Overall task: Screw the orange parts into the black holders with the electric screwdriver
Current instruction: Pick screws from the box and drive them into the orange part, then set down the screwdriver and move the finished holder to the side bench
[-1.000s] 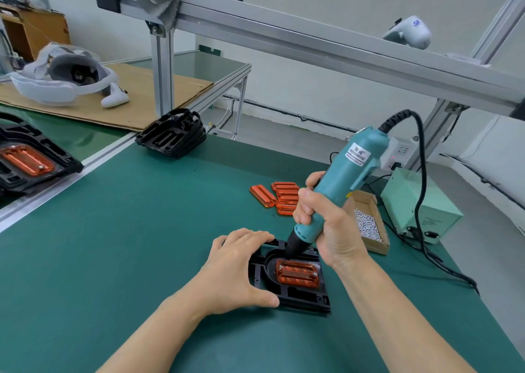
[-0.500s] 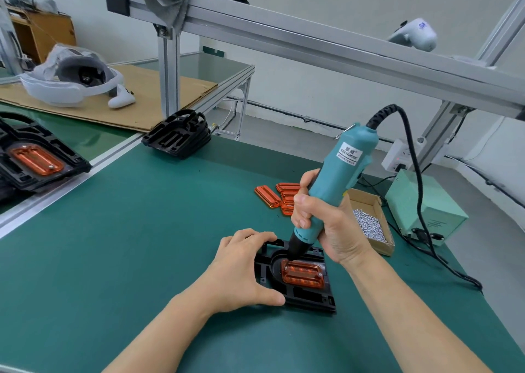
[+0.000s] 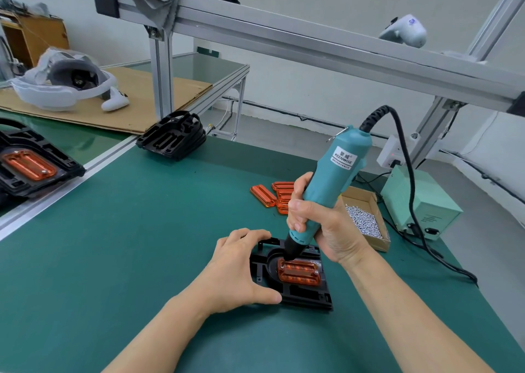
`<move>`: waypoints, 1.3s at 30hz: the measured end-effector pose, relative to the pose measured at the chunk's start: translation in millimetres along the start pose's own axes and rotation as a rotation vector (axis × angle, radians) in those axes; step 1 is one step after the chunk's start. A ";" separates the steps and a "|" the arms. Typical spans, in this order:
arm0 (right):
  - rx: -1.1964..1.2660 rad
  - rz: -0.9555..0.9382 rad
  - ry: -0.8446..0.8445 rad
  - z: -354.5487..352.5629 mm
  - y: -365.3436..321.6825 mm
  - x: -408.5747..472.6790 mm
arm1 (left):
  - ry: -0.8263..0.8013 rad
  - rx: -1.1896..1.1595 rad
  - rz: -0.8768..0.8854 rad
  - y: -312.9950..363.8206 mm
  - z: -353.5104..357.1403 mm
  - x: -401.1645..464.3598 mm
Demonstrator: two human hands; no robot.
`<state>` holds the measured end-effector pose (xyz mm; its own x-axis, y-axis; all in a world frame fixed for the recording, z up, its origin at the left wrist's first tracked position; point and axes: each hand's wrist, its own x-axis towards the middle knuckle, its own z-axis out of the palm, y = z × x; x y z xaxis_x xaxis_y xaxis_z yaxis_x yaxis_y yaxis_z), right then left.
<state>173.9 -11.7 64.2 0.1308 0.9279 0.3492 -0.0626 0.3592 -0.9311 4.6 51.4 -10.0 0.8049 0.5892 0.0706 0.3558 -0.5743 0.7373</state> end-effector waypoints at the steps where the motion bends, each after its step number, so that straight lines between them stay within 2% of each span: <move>1: -0.001 -0.004 -0.001 0.0 0.0 -0.4 | -0.001 -0.001 -0.001 -0.2 0.2 -0.1; 5: 0.016 -0.011 0.046 2.2 -0.7 -0.8 | 0.004 -0.011 -0.005 -1.0 0.6 0.0; 12: 0.181 -0.072 0.359 -14.9 -19.6 -6.1 | 0.011 -0.030 -0.005 -3.2 1.5 -0.2; 18: -0.060 -0.089 0.498 -50.6 -42.2 -20.4 | 0.023 -0.023 -0.002 -3.4 1.8 -0.5; 22: -0.220 -0.037 0.723 -79.8 -53.2 -38.0 | 0.037 -0.006 -0.001 -3.6 2.9 -2.6; 25: -0.331 0.120 0.913 -102.8 -58.6 -59.4 | 0.042 -0.001 0.003 -3.5 3.2 -3.4; 28: -0.405 0.366 0.966 -119.9 -57.8 -81.9 | 0.048 -0.006 0.004 -3.1 3.2 -3.4; 35: -0.630 0.701 0.878 -133.2 -48.0 -111.3 | 0.075 0.001 0.018 -3.5 4.7 -1.4; 39: -0.979 0.867 0.763 -135.4 -40.9 -116.7 | 0.096 -0.006 0.014 -3.1 5.5 1.4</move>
<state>295.2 -148.2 47.3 0.8861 0.4282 -0.1776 0.2360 -0.7465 -0.6221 7.3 50.9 -15.8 0.7602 0.6334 0.1448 0.3420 -0.5796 0.7396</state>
